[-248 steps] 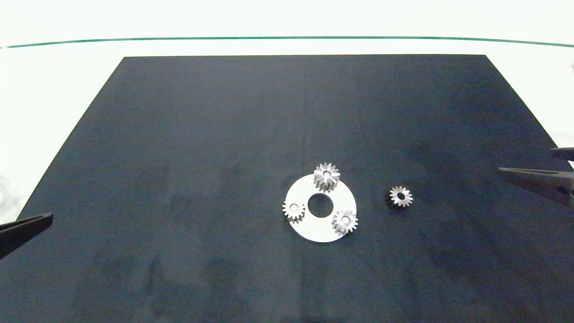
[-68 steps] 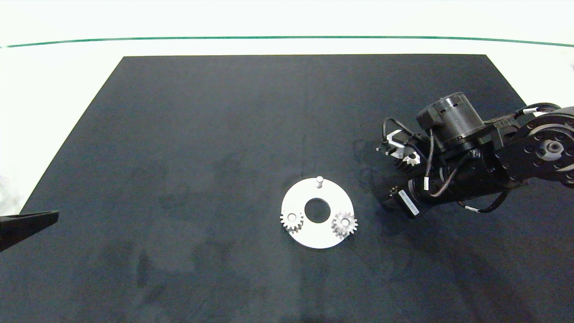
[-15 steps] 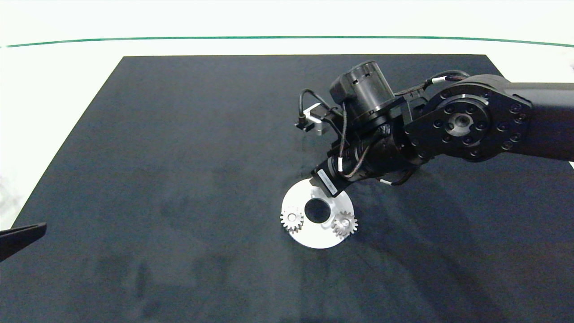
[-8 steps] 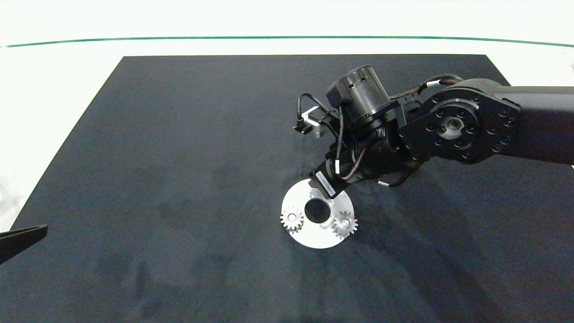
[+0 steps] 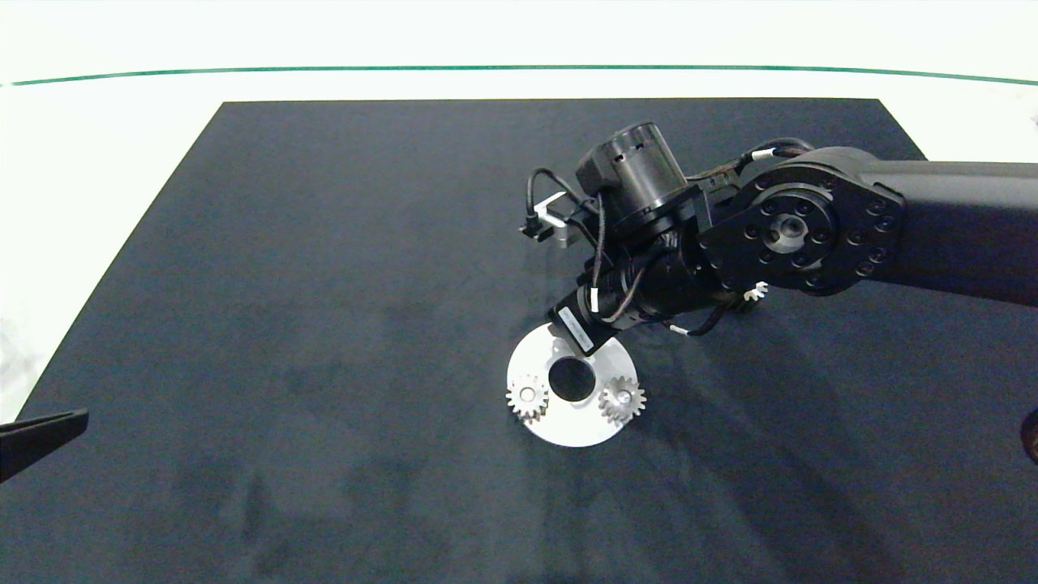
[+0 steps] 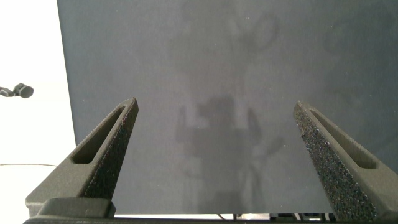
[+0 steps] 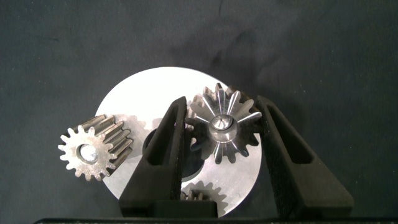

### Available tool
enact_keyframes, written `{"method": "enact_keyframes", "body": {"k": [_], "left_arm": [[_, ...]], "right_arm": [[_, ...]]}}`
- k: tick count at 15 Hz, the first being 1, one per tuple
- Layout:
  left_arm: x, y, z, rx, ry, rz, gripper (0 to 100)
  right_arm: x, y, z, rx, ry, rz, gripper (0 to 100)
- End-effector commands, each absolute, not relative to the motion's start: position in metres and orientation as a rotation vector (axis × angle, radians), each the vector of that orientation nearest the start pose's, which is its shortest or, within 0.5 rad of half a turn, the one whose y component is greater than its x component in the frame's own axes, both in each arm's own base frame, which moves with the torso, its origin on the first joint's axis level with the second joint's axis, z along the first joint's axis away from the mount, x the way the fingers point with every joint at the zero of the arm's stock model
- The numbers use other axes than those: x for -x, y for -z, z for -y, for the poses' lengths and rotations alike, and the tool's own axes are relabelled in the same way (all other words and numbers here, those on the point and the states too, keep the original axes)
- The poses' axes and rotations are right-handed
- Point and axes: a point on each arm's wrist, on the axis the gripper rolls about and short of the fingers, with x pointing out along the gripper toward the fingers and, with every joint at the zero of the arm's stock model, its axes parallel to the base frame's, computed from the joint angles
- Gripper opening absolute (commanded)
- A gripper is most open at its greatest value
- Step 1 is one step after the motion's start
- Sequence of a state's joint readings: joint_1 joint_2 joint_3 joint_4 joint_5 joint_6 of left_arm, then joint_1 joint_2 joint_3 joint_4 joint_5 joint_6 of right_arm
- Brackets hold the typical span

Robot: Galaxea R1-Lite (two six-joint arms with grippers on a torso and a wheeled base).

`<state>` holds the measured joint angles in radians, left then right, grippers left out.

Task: Remove an incorrectly installed larger gear and replace it with the correct smaller gear

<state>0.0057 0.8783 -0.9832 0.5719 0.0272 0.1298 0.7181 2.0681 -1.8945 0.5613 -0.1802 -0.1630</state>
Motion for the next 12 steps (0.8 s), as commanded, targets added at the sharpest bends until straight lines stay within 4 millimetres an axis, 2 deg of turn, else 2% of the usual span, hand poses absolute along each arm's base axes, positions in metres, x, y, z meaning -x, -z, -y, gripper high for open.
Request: {"method": "enact_keyframes", "body": {"k": [1,3,4,9,12], "left_arm": [[-0.0659,-0.2774,-0.001,-0.133,-0.002,-0.474,100],[-0.0659,-0.2774,-0.001,-0.133,-0.002,-0.474,100],[-0.0658,-0.2778,-0.001,-0.133,-0.002,-0.472,100],[-0.0654,-0.2779,-0.001,-0.133,-0.002,-0.471,100],[-0.0645,-0.2781,-0.0015,-0.131,-0.01,-0.468,100]], "right_arm": [[-0.3069,-0.238,-0.2635,0.48,-0.57,-0.634,25],[-0.3069,-0.2376,-0.2634,0.481,-0.57,-0.636,25],[-0.3069,-0.2376,-0.2634,0.481,-0.57,-0.636,100],[-0.3047,-0.2391,-0.2624,0.482,-0.572,-0.637,100],[-0.2979,-0.2452,-0.2548,0.471,-0.566,-0.637,100]]}}
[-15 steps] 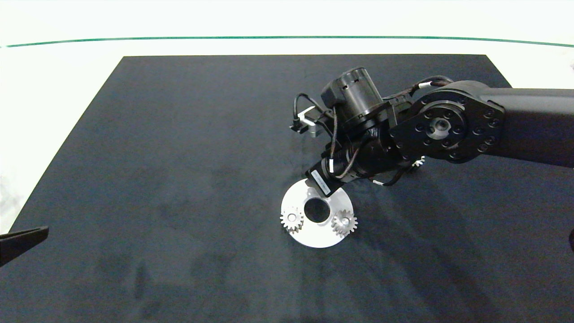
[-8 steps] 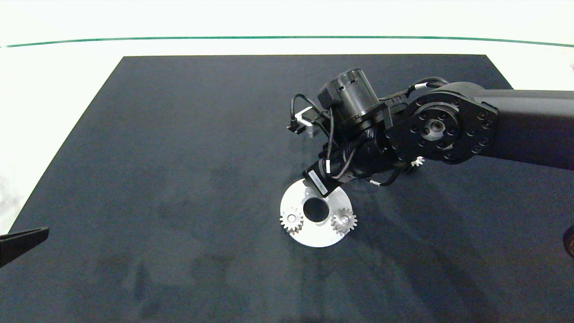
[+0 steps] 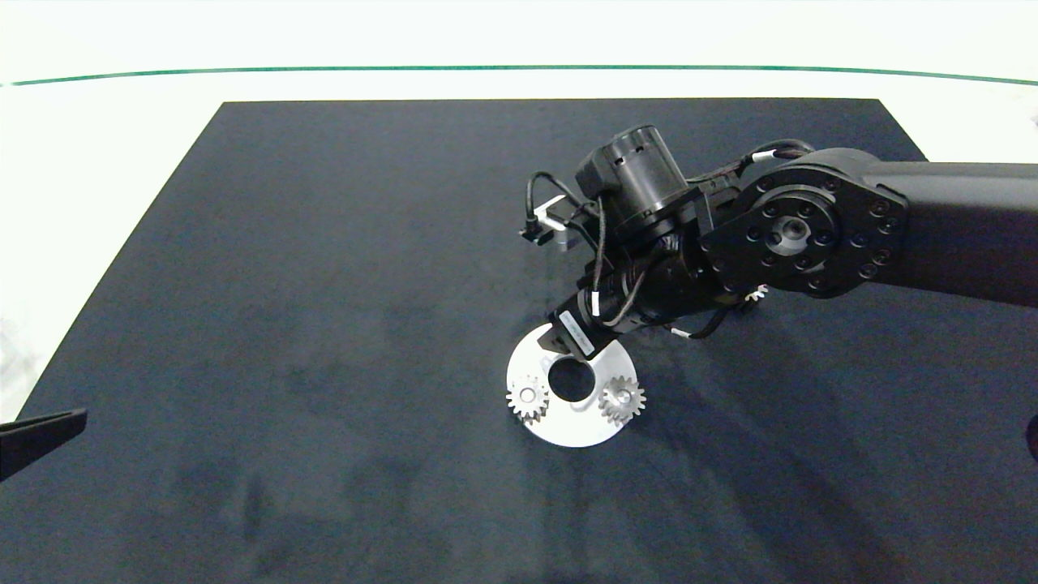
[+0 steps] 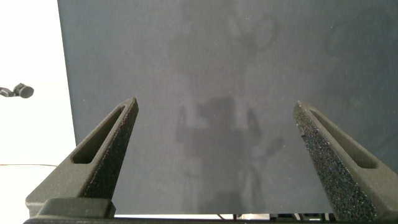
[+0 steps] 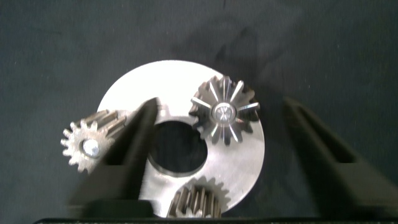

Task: Remove an incorrectly installed larger gear and replace it with the correct smaller gear

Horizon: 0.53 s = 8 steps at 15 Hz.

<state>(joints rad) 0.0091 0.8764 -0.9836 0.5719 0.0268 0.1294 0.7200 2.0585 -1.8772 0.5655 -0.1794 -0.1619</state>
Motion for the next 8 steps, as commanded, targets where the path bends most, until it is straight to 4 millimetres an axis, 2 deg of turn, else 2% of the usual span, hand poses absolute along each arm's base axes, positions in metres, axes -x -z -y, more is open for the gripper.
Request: {"method": "enact_keyframes", "body": {"k": [1,4,8], "left_arm": [[-0.064,-0.278,-0.002,-0.129,-0.012,-0.467,100],[-0.055,-0.277,-0.002,-0.132,-0.016,-0.447,100],[-0.043,-0.272,-0.002,-0.134,-0.048,-0.425,100]], "right_arm": [[-0.294,-0.248,-0.251,0.458,-0.559,-0.639,100],[-0.27,-0.266,-0.231,0.431,-0.555,-0.622,100],[-0.221,-0.29,-0.19,0.392,-0.486,-0.588,100]]}}
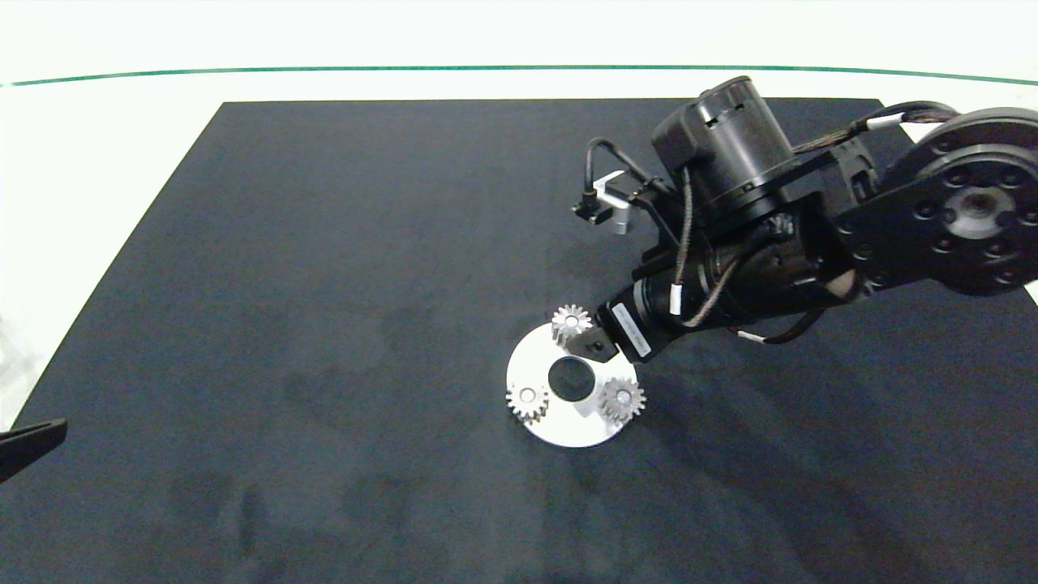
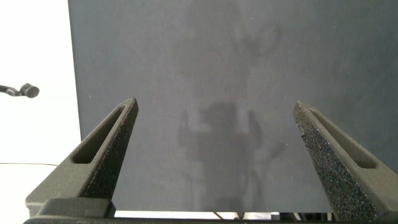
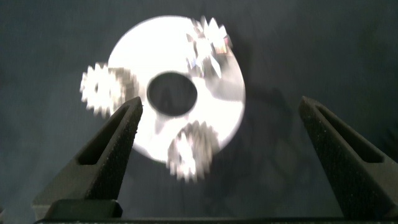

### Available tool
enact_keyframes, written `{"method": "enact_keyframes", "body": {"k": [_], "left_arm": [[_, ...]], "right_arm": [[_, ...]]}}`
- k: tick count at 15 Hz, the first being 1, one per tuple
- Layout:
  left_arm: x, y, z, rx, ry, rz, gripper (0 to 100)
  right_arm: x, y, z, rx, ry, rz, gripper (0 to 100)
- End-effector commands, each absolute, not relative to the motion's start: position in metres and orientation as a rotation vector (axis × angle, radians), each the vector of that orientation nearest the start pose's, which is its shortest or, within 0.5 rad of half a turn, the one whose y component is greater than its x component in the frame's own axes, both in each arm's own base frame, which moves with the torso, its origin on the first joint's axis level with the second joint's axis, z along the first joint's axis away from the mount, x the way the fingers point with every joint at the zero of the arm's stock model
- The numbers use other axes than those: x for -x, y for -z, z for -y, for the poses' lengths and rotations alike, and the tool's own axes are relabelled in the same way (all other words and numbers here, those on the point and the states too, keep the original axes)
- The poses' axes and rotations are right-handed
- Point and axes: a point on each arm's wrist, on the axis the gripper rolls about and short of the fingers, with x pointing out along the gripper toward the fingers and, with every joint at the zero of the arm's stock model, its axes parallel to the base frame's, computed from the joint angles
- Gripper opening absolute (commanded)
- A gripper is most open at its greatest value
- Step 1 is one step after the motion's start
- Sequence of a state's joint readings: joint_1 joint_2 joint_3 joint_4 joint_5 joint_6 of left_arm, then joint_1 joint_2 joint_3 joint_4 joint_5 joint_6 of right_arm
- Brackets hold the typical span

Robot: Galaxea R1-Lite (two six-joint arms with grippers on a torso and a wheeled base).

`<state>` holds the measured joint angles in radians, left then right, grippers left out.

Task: Remove an incorrectly installed larger gear and replace it with the correct smaller gear

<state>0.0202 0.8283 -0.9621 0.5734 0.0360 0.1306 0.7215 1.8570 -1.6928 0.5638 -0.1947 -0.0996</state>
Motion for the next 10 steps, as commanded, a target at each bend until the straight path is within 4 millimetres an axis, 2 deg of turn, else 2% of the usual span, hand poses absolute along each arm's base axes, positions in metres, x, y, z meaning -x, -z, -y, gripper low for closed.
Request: {"method": "enact_keyframes", "body": {"k": [1,5,6,7,10], "left_arm": [[-0.037,-0.271,-0.002,-0.135,-0.058,-0.415,100],[-0.011,-0.262,-0.003,-0.147,-0.132,-0.352,100],[-0.007,-0.261,-0.003,-0.148,-0.145,-0.342,100],[0.003,-0.257,-0.004,-0.146,-0.172,-0.317,100],[0.027,-0.254,-0.002,-0.131,-0.223,-0.232,100]], "right_arm": [[-0.204,-0.293,-0.176,0.391,-0.459,-0.574,100],[-0.142,-0.31,-0.119,0.364,-0.359,-0.465,100],[-0.135,-0.31,-0.112,0.361,-0.349,-0.454,100],[-0.114,-0.308,-0.091,0.349,-0.32,-0.424,100],[-0.076,-0.307,-0.048,0.299,-0.184,-0.348,100]]}}
